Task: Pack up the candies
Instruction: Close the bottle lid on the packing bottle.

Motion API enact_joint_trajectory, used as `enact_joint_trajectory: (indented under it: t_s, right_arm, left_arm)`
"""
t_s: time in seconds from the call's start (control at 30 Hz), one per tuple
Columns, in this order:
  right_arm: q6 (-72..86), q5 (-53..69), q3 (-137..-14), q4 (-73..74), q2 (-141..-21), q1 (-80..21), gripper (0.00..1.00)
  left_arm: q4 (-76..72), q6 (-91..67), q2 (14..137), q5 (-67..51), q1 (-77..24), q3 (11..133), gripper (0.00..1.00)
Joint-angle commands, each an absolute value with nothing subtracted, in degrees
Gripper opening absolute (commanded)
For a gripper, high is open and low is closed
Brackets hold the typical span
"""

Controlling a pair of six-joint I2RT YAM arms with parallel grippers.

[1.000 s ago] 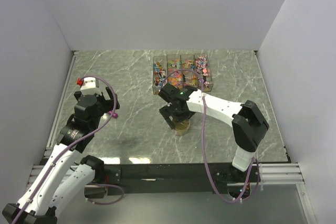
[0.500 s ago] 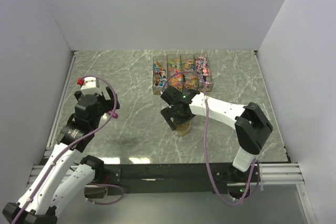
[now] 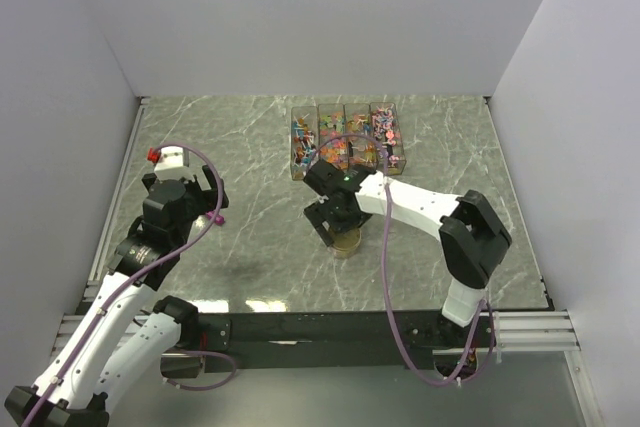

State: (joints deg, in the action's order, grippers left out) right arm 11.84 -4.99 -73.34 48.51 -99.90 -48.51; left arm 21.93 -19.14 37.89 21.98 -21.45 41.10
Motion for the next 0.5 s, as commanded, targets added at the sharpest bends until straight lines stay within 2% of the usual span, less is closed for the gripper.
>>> enact_joint_trajectory:
  t_s: [0.0,0.17,0.27,0.4,0.47]
  right_arm:
    - [9.50,-4.22,-74.87,47.89,-105.90,-47.73,0.73]
    - [5.64,-5.19,-80.14,52.20,-109.33,-47.64,0.75]
    - [3.87,-4.92,-81.47,53.61,-110.47,-47.55,0.82]
    - [3.52,-4.49,-82.18,53.97,-109.69,-47.55,0.97]
    - [3.43,-3.78,-81.92,53.62,-108.12,-47.63,1.00]
  left_arm:
    - [20.04,-18.37,37.97,21.01,-21.10,41.13,0.99]
    - [20.13,-18.37,38.06,20.92,-21.09,41.04,0.99]
    - [20.13,-18.37,37.97,20.83,-21.09,41.13,0.99]
    - [20.30,-18.46,37.88,20.83,-21.09,41.04,1.00]
    - [20.21,-18.37,37.71,20.74,-21.09,40.96,1.00]
